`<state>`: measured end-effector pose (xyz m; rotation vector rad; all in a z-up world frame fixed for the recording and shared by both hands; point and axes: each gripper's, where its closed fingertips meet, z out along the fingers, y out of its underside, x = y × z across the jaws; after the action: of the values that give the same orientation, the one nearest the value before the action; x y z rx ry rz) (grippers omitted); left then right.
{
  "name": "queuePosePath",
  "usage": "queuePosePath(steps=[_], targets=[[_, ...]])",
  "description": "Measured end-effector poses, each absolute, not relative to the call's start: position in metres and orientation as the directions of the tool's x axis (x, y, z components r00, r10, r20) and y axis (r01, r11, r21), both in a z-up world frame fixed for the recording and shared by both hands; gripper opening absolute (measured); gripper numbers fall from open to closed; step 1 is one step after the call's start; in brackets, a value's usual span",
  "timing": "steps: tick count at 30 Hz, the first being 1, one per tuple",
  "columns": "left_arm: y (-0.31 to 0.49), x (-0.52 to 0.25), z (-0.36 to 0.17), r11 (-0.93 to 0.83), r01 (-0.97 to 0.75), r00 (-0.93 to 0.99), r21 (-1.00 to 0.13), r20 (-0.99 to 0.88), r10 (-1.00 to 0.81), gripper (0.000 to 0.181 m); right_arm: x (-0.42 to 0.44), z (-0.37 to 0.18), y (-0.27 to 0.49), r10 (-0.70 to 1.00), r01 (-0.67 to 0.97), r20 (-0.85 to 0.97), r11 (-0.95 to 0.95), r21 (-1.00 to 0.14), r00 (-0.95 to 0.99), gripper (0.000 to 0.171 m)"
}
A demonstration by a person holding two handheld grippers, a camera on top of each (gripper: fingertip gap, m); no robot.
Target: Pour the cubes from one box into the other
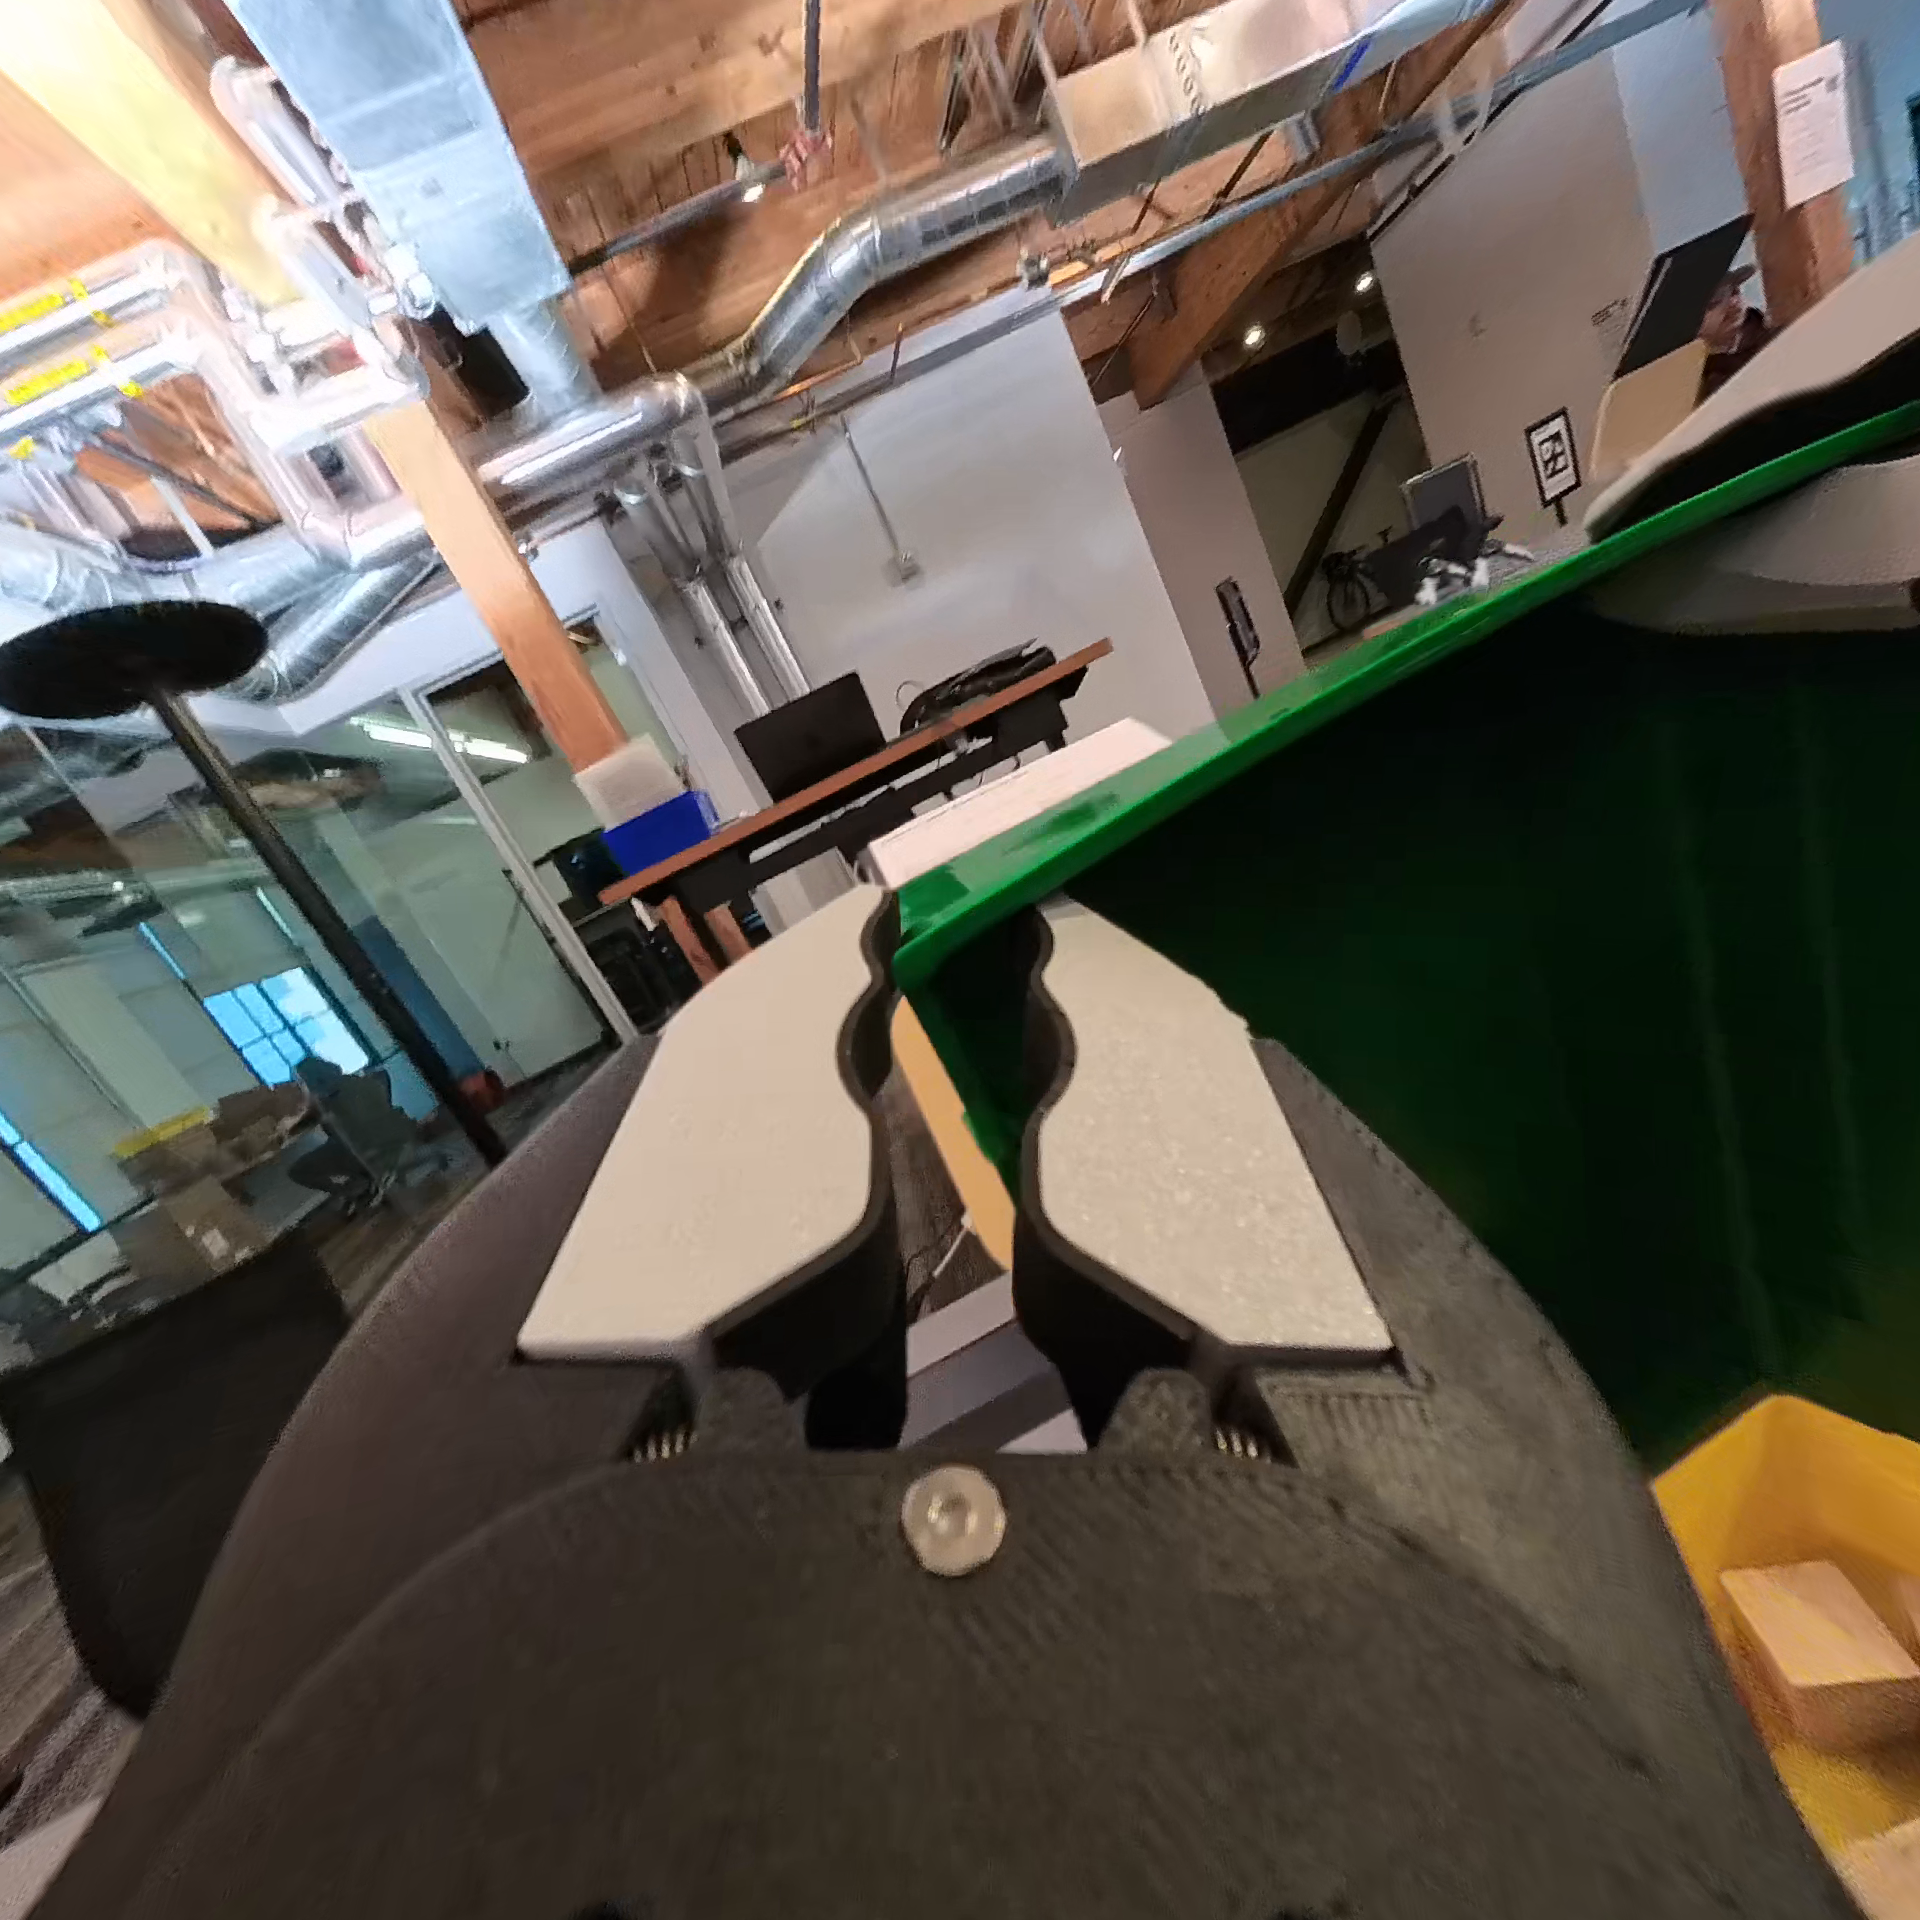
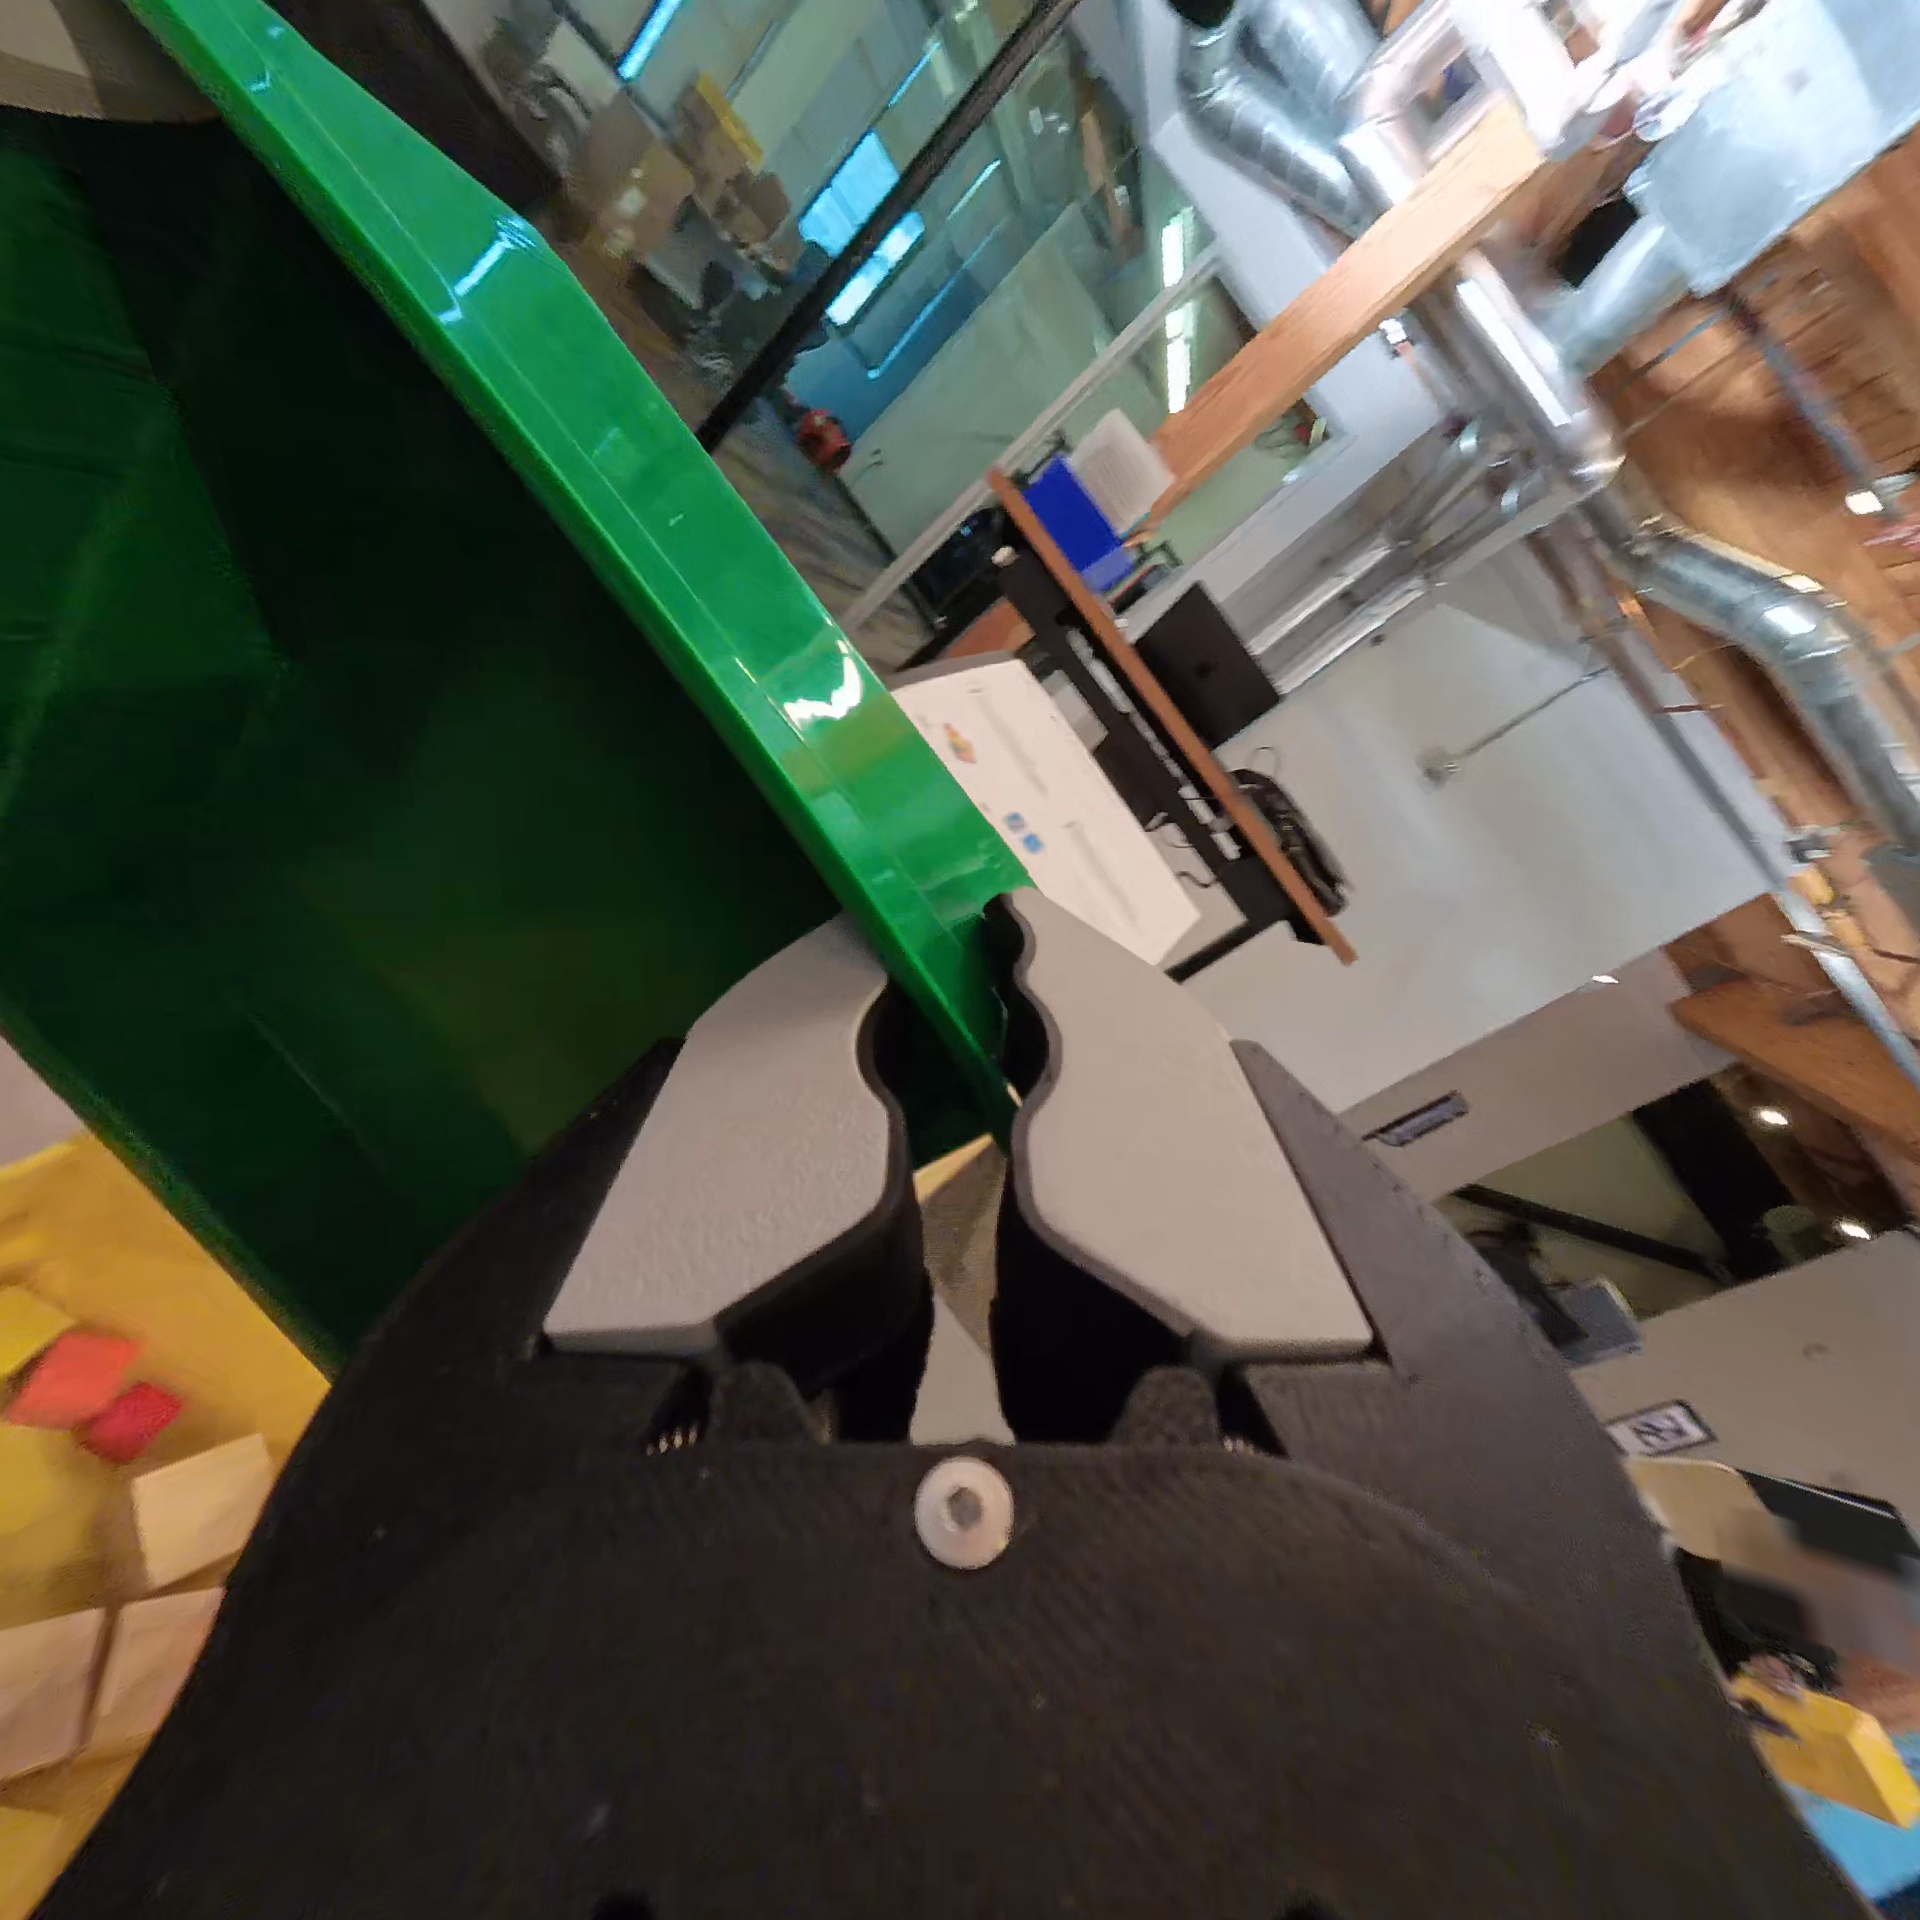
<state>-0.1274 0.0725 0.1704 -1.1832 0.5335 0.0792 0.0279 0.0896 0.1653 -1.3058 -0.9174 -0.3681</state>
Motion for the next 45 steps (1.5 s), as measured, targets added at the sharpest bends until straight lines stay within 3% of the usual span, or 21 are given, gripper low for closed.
queuePosePath(steps=[8,15,23,33,39,45], targets=[[0.073,-0.212,0.150,0.231,-0.388,0.895,-0.892,-0.425,-0.136,0.047,-0.075,0.128,0.136,0.622,0.638,0.563,0.128,-0.759,0.544,0.008],[0.082,-0.286,0.052,-0.080,-0.454,0.891,-0.888,-0.449,-0.068,0.048,-0.151,0.028,0.170,0.862,0.657,0.201,-0.185,-0.731,0.466,0.008],[0.094,-0.345,-0.022,-0.316,-0.495,0.856,-0.810,-0.517,-0.016,0.052,-0.196,-0.095,0.184,0.882,0.715,-0.065,-0.419,-0.560,0.467,0.009],[0.104,-0.347,-0.053,-0.355,-0.465,0.878,-0.811,-0.474,-0.065,0.053,-0.191,-0.193,0.193,0.757,0.675,-0.301,-0.653,-0.344,0.579,0.010],[0.107,-0.350,-0.068,-0.395,-0.441,0.892,-0.806,-0.441,-0.096,0.056,-0.172,-0.195,0.200,0.726,0.650,-0.305,-0.688,-0.322,0.616,0.043],[0.109,-0.362,-0.097,-0.498,-0.406,0.910,-0.766,-0.390,-0.143,0.065,-0.129,-0.126,0.173,0.806,0.664,-0.120,-0.553,-0.504,0.580,0.050]])
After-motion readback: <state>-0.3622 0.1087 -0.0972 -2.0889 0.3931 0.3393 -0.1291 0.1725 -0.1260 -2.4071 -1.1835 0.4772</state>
